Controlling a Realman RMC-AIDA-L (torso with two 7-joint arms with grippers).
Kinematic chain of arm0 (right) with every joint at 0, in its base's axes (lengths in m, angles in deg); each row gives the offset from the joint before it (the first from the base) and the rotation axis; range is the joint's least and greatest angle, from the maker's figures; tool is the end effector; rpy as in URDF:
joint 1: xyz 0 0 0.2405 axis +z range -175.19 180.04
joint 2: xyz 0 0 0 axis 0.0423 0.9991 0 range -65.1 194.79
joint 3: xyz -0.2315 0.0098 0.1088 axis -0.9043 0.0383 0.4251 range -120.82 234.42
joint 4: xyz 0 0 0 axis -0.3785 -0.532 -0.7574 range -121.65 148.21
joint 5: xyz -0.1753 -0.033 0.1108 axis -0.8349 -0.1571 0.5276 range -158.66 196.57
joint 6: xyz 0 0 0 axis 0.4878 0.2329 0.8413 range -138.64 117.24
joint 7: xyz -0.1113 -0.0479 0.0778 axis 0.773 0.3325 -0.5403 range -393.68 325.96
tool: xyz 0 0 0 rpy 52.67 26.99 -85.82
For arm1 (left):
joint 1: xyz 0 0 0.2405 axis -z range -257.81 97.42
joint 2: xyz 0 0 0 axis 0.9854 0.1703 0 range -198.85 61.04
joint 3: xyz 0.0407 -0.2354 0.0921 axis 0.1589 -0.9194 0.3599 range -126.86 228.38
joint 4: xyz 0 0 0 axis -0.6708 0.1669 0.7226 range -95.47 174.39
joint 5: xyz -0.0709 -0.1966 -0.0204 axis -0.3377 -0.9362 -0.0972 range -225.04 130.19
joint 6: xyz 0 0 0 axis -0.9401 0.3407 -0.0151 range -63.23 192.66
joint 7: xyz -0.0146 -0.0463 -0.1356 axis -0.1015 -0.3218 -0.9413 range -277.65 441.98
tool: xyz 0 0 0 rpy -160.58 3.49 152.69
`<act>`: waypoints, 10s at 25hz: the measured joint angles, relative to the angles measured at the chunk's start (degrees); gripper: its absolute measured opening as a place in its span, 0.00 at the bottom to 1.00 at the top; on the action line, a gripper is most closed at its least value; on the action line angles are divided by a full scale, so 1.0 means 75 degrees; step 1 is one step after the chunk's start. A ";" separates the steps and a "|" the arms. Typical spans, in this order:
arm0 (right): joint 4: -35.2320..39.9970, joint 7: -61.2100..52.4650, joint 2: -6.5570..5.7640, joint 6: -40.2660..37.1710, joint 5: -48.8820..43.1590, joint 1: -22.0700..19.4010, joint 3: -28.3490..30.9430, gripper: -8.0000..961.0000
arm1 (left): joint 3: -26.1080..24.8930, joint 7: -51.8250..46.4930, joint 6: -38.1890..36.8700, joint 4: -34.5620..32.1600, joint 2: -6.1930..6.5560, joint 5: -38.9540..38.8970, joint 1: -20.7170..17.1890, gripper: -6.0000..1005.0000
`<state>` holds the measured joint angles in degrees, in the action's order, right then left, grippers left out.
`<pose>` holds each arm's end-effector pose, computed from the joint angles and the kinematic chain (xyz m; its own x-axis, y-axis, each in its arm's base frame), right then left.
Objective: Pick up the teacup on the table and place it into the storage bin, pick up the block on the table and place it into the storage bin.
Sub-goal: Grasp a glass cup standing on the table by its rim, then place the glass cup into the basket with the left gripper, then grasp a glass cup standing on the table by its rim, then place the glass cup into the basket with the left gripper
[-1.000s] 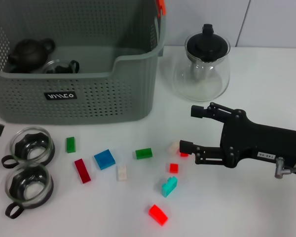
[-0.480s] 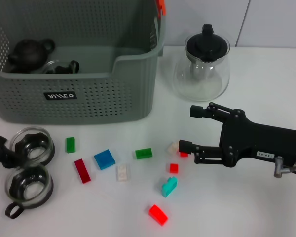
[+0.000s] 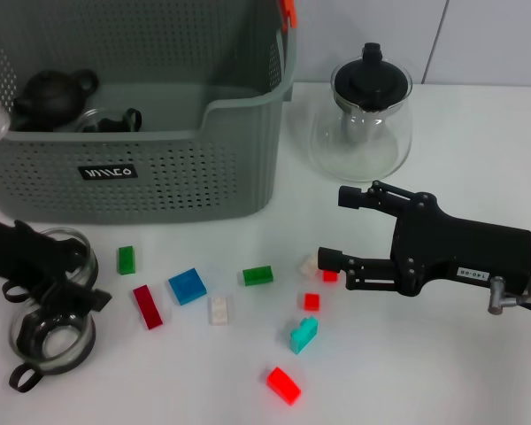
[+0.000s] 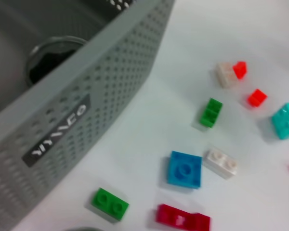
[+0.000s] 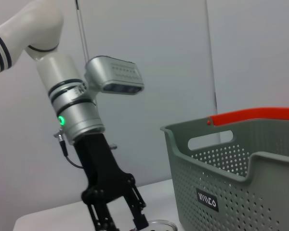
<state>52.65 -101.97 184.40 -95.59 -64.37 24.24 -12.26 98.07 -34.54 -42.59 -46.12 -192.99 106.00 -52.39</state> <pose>0.2292 0.3017 -0.0333 0.7519 -0.1530 -0.6412 -0.3039 -0.9436 -0.1311 -0.2439 0.3063 0.0719 0.7679 0.6267 -0.1324 0.5557 -0.7547 -0.3488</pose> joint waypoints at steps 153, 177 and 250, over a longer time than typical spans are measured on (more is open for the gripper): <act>-0.0492 -0.0180 -0.0015 -0.0160 0.0001 0.0349 0.0365 0.98 | 0.0482 -0.3714 0.5060 0.5105 0.1605 0.0816 0.3489 0.08; -0.0581 -0.0189 -0.0038 -0.0071 0.0027 0.0467 0.0432 0.98 | 0.0797 -0.4371 0.6055 -0.0433 0.0119 -0.0888 0.1113 0.51; -0.0697 -0.0516 -0.0015 0.0259 -0.0280 0.0595 0.0525 0.98 | 0.0815 -0.0699 0.1081 0.0285 -0.0003 0.1282 -0.0524 0.55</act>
<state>47.42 -105.84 184.29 -93.65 -66.47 28.71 -8.32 104.19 -39.78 -34.48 -43.98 -193.01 115.61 -56.32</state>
